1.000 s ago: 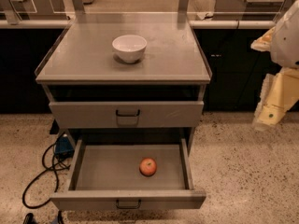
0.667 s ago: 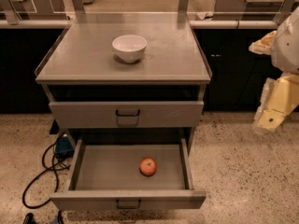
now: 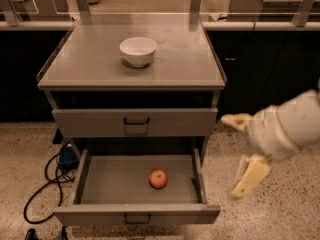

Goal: Pick apple from middle drawer and place on counter

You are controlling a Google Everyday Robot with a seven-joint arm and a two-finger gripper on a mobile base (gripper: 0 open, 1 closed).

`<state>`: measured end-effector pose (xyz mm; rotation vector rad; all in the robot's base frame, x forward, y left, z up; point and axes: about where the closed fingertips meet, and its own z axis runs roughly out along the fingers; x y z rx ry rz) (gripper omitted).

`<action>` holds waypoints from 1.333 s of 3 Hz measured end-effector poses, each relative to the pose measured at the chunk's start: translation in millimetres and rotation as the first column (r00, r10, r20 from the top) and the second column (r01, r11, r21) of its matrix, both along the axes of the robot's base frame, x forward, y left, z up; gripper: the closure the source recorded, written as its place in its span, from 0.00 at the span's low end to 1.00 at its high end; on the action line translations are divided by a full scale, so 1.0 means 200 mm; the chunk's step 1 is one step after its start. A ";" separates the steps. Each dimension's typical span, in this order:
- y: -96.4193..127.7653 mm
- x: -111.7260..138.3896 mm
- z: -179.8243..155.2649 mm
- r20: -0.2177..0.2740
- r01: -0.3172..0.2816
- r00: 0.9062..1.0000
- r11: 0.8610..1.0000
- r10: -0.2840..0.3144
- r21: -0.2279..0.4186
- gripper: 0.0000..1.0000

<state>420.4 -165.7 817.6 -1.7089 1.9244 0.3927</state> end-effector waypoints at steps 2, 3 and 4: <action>0.78 -0.22 -0.76 -0.043 -0.203 0.967 0.862 0.251 0.465 0.00; 1.06 -0.34 -1.09 -0.060 -0.278 0.940 0.853 0.337 0.441 0.00; 1.08 -0.28 -1.13 -0.033 -0.255 0.955 0.873 0.295 0.417 0.00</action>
Offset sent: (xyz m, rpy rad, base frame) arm -0.0684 0.2619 -0.2924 0.8229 0.2672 0.4276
